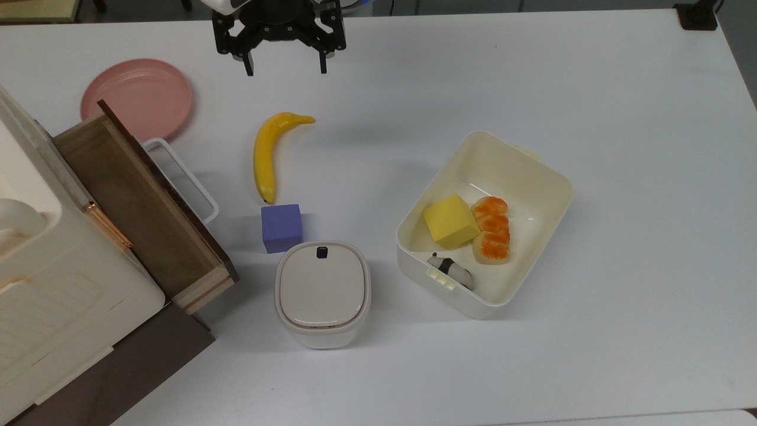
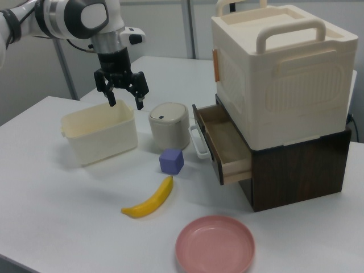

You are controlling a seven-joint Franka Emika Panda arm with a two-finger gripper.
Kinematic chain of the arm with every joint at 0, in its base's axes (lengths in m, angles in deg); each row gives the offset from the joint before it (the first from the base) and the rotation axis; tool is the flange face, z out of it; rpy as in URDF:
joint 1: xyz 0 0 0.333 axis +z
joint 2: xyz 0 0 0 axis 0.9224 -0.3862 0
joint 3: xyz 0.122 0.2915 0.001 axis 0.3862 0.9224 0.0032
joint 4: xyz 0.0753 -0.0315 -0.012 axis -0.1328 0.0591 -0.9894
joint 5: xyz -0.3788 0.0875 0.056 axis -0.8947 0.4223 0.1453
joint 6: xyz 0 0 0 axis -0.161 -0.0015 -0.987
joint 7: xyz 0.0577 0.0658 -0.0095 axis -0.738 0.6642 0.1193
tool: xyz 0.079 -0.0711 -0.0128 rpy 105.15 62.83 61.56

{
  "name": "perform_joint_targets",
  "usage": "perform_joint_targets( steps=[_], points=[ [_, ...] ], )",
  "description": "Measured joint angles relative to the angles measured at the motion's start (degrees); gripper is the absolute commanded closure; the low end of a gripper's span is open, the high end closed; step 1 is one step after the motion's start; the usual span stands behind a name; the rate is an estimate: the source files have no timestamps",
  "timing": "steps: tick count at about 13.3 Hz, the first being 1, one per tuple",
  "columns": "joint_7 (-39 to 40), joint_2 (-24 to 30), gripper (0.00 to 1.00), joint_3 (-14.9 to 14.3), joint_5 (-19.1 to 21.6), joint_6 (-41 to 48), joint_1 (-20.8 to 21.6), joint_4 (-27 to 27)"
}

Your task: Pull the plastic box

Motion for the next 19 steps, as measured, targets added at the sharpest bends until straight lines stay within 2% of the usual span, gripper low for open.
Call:
perform_joint_targets(
  steps=[19],
  points=[
    [-0.1, 1.1, 0.00, 0.1, 0.0, 0.0, 0.0, 0.4]
  ],
)
